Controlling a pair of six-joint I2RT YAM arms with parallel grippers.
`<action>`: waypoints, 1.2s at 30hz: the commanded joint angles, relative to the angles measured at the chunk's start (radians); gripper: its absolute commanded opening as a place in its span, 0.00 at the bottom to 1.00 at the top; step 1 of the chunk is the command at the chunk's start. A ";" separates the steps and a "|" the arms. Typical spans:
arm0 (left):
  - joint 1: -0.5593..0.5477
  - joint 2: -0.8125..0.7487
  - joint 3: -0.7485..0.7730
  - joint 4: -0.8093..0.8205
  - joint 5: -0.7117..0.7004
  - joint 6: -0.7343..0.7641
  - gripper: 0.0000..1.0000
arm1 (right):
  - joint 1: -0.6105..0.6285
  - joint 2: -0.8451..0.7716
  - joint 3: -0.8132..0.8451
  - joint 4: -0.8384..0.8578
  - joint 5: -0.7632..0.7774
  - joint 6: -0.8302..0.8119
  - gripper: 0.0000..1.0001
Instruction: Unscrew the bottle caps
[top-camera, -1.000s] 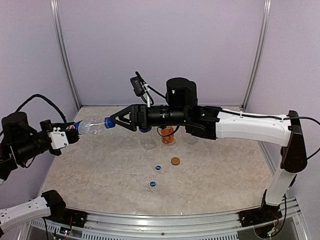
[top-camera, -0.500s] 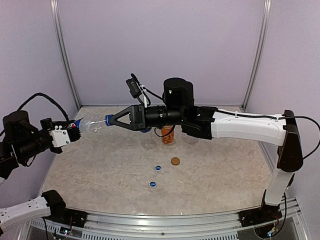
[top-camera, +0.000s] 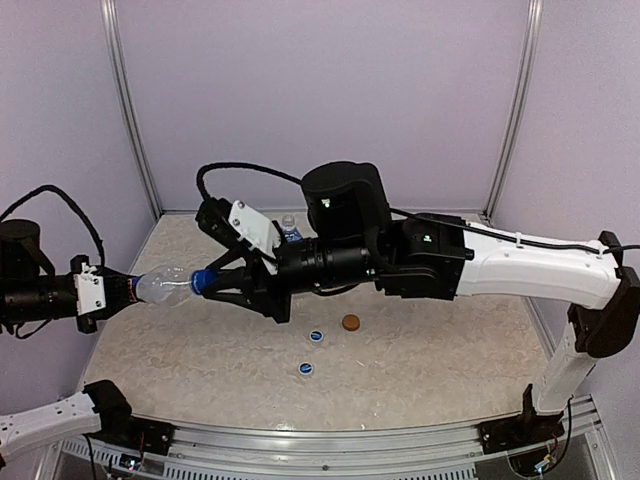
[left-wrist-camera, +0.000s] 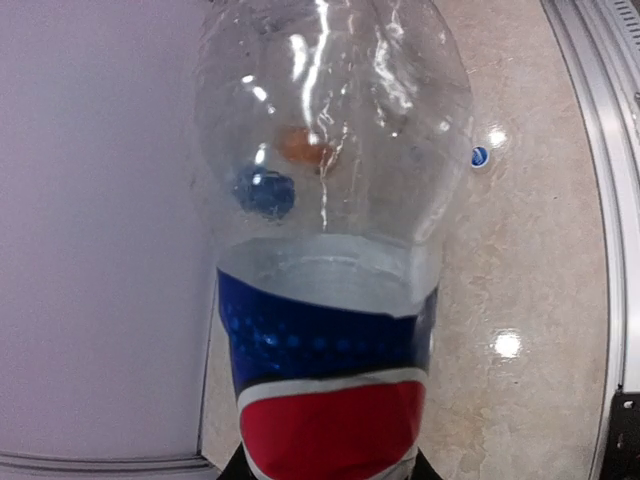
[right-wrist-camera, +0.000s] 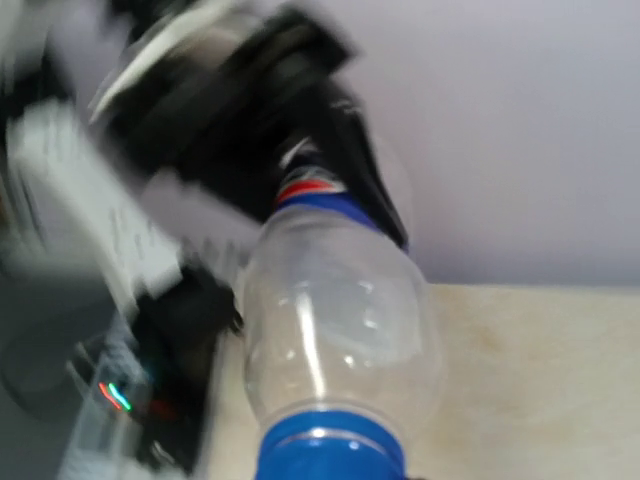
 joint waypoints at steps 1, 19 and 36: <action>-0.007 0.046 0.011 -0.287 0.225 -0.083 0.25 | 0.145 -0.060 -0.108 -0.076 0.290 -0.625 0.00; -0.007 0.056 -0.012 -0.299 0.219 -0.079 0.25 | 0.345 -0.040 -0.246 0.277 0.768 -1.415 0.00; -0.002 0.024 -0.060 -0.152 0.125 -0.141 0.23 | 0.219 -0.334 -0.504 0.341 0.709 -0.822 0.00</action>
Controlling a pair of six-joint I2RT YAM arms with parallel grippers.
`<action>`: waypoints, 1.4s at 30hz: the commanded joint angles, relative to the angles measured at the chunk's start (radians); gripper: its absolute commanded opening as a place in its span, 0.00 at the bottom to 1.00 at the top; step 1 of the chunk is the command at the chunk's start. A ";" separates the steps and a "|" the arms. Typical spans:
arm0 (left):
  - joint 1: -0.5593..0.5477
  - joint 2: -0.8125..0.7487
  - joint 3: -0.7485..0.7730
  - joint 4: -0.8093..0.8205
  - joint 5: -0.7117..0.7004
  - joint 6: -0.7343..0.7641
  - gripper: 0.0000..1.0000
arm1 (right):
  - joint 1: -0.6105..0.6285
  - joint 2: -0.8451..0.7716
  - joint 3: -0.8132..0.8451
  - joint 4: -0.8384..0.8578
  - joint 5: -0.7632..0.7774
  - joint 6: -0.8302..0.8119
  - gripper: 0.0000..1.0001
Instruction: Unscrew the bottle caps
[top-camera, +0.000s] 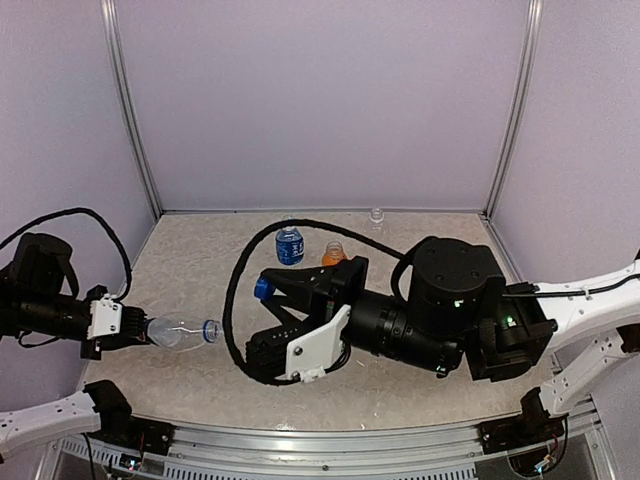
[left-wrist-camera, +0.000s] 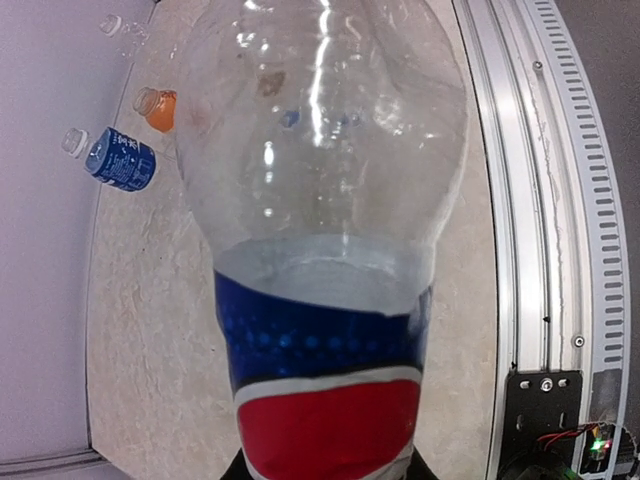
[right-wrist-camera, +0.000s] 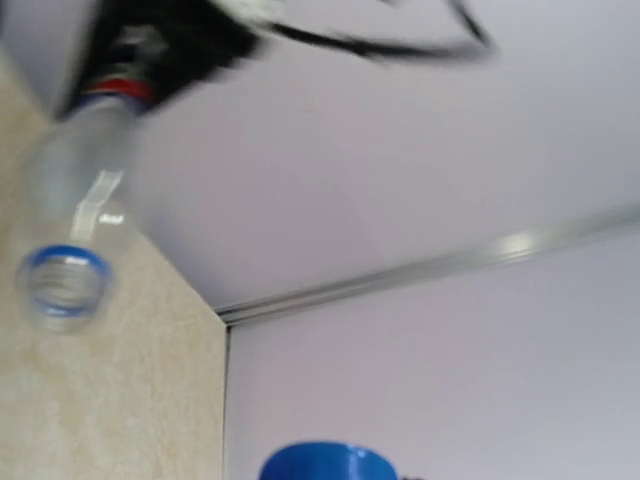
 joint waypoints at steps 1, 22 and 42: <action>0.011 -0.014 -0.022 0.146 -0.045 -0.104 0.23 | -0.132 -0.005 -0.030 -0.019 -0.001 0.453 0.00; 0.210 -0.087 0.011 0.500 0.132 -0.638 0.30 | -0.498 0.512 0.126 -0.910 -0.447 1.620 0.00; 0.214 -0.148 -0.019 0.424 0.343 -0.531 0.30 | -0.370 0.335 0.600 -0.745 -0.290 1.349 0.99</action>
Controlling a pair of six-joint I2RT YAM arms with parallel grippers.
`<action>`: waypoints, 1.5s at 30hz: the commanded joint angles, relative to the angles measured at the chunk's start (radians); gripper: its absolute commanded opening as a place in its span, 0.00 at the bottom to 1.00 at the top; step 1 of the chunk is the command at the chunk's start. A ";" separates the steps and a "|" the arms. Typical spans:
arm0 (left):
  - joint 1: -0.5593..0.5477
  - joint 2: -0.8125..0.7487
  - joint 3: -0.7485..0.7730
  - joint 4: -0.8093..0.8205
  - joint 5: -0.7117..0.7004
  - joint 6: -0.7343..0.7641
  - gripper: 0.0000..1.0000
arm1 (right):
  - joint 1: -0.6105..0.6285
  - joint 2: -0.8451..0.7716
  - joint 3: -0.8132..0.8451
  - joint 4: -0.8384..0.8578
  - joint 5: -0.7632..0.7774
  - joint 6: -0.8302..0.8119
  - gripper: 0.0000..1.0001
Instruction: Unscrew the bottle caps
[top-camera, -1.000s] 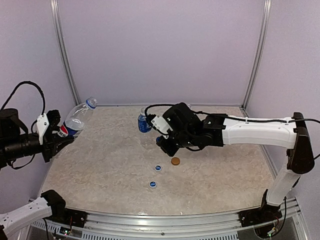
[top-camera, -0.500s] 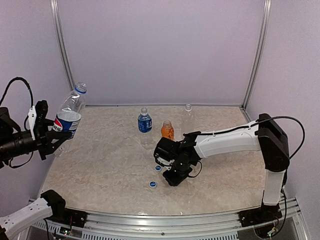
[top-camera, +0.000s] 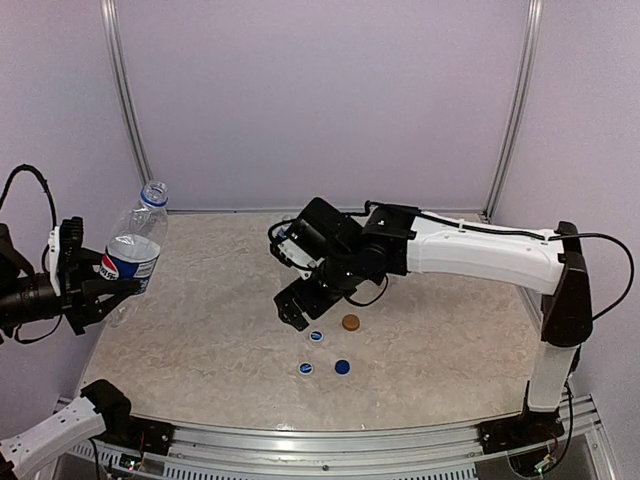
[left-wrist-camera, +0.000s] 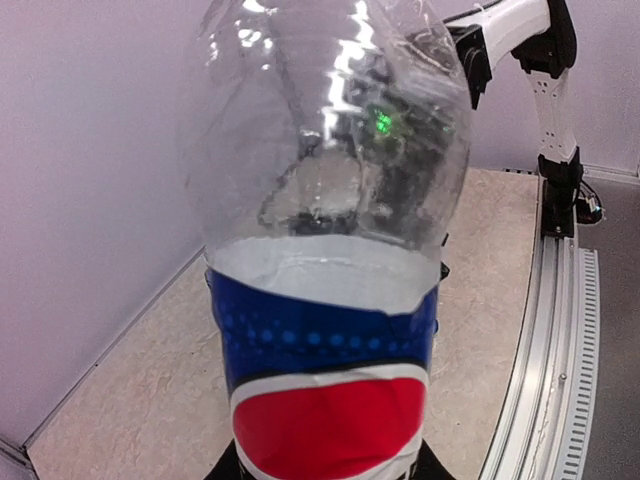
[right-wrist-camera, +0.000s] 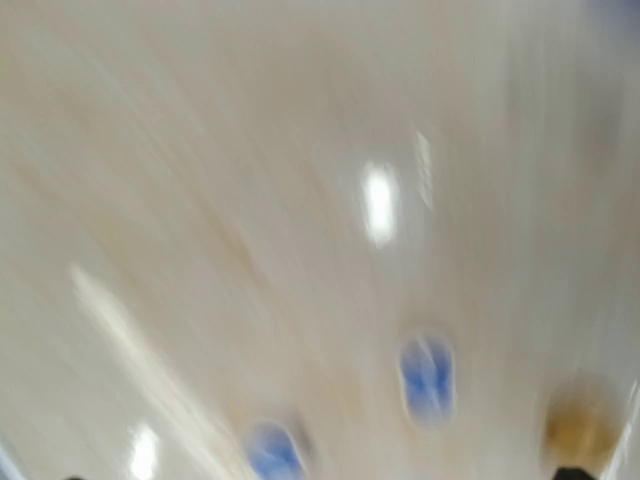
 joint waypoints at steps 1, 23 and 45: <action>0.007 -0.017 -0.021 -0.032 0.090 0.058 0.31 | 0.126 -0.212 0.077 0.373 0.067 -0.255 0.99; 0.007 0.007 -0.015 0.029 0.114 0.050 0.31 | 0.200 0.014 0.244 1.097 -0.296 -0.283 0.65; 0.059 -0.106 -0.171 0.117 -0.017 -0.134 0.99 | 0.177 -0.062 0.121 0.866 0.055 -0.389 0.00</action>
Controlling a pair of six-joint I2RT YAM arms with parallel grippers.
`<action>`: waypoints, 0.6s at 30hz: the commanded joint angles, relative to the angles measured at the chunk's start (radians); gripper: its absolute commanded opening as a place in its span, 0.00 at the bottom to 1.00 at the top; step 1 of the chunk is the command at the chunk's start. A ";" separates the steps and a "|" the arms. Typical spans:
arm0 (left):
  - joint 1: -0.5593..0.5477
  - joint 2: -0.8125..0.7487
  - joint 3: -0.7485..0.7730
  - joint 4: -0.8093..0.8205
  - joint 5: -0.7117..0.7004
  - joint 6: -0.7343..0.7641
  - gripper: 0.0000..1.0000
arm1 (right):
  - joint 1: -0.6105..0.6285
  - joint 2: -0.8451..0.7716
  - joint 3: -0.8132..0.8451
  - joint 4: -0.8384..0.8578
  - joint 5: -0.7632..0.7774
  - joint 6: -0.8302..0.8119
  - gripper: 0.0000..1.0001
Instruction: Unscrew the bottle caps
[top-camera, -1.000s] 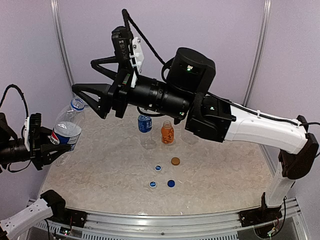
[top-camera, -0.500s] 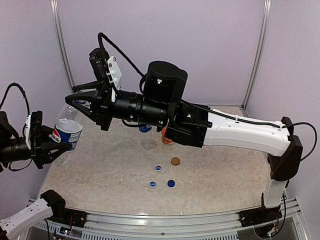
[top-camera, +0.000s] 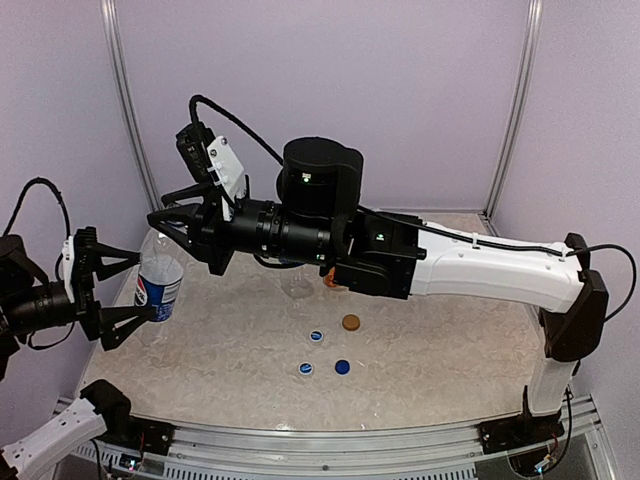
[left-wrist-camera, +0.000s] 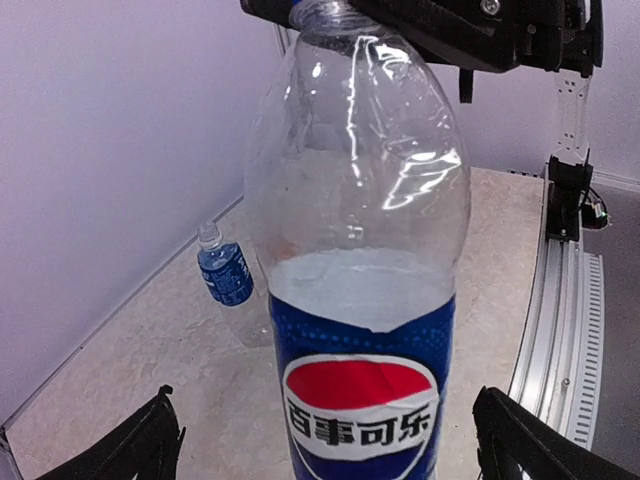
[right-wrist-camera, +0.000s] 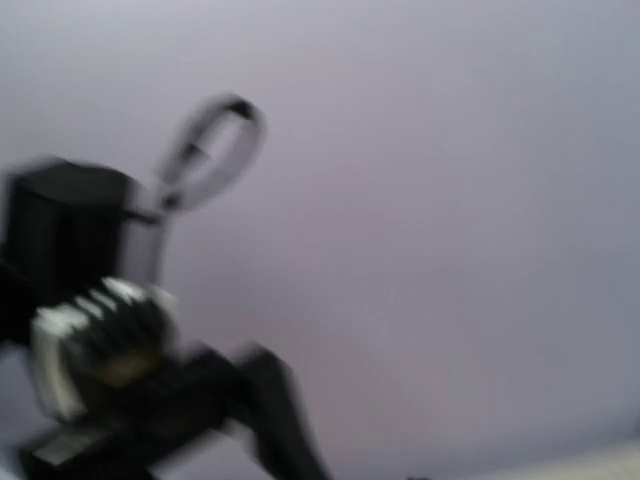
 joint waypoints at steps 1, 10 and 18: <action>0.053 -0.079 -0.077 0.065 -0.044 -0.129 0.99 | -0.029 -0.044 -0.079 -0.147 0.306 -0.096 0.00; 0.301 -0.234 -0.294 0.251 -0.144 -0.531 0.99 | -0.140 0.077 -0.207 -0.079 0.431 -0.146 0.00; 0.424 -0.294 -0.384 0.235 -0.336 -0.584 0.99 | -0.206 0.127 -0.273 -0.033 0.382 -0.086 0.00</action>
